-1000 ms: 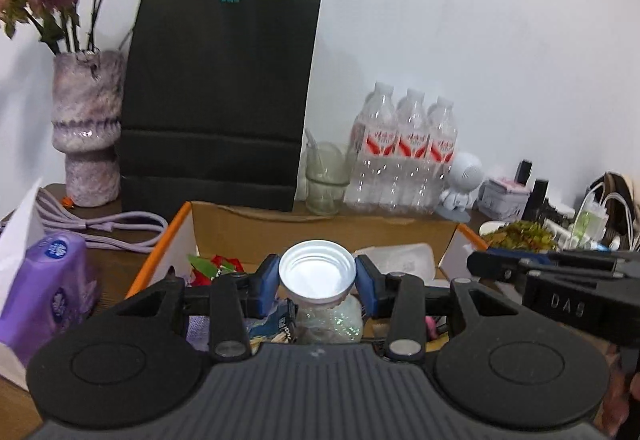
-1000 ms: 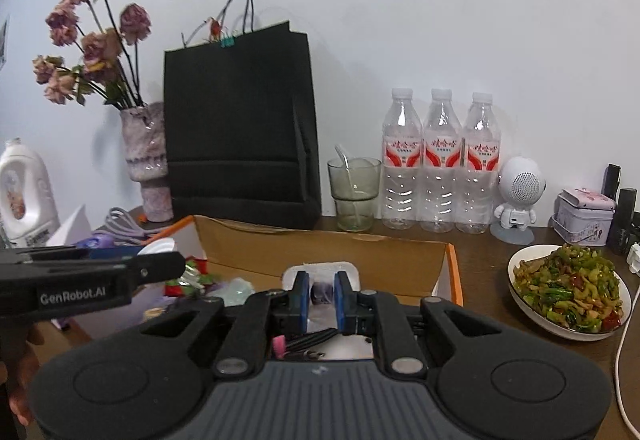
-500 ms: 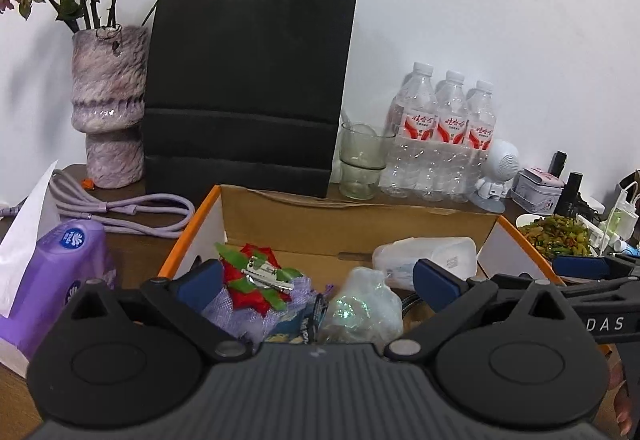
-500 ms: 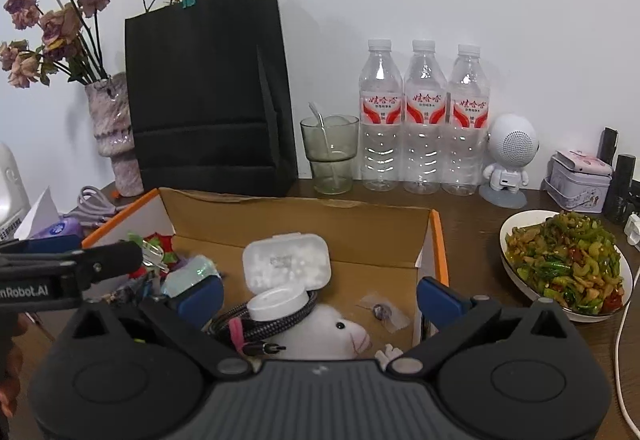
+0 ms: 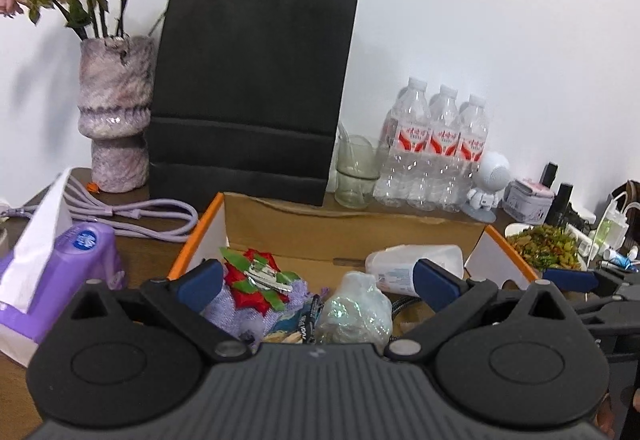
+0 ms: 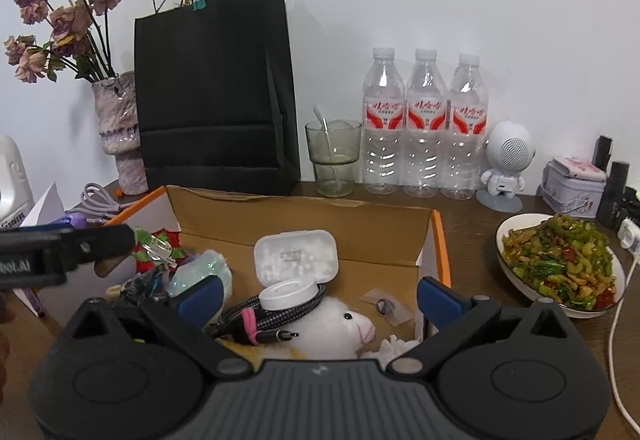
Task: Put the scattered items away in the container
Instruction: 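Withdraw both tools from the box, then grasp the small beige block with left tool while right tool grasps the small dark item, then carry block and dark item over the box and open both tools inside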
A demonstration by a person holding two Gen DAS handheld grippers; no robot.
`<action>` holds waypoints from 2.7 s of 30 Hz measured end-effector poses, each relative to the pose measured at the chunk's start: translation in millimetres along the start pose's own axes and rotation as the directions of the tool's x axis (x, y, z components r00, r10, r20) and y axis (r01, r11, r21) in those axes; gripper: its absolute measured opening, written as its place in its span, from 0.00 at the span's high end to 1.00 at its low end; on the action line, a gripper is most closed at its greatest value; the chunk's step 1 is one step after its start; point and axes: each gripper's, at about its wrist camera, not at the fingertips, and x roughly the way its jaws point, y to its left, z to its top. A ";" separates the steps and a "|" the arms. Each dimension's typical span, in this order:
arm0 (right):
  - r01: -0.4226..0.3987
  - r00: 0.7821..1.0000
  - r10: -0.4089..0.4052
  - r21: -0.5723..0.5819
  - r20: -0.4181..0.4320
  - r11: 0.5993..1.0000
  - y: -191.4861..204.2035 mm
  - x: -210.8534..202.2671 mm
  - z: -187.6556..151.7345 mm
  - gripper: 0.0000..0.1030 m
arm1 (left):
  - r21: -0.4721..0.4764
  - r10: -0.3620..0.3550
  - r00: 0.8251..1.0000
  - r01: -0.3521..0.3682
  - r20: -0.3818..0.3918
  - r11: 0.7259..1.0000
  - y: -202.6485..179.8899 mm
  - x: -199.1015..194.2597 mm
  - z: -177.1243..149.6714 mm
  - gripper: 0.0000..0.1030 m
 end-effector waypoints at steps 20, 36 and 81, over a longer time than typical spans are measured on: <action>0.015 0.999 -0.015 -0.018 -0.040 1.000 24.0 -89.0 -81.2 0.00 | 0.018 -0.005 0.992 0.008 -0.125 1.000 19.0 -59.2 -70.9 0.00; 0.026 0.989 -0.028 -0.017 -0.146 1.000 18.7 -69.2 -113.9 0.00 | 0.039 0.067 0.974 -0.060 -0.217 0.997 -18.8 -21.3 -95.8 0.44; -0.105 0.993 0.100 -0.072 -0.070 0.992 76.5 -78.3 -102.8 0.86 | -0.062 0.005 0.995 -0.011 -0.101 0.998 65.4 -82.0 -101.4 0.82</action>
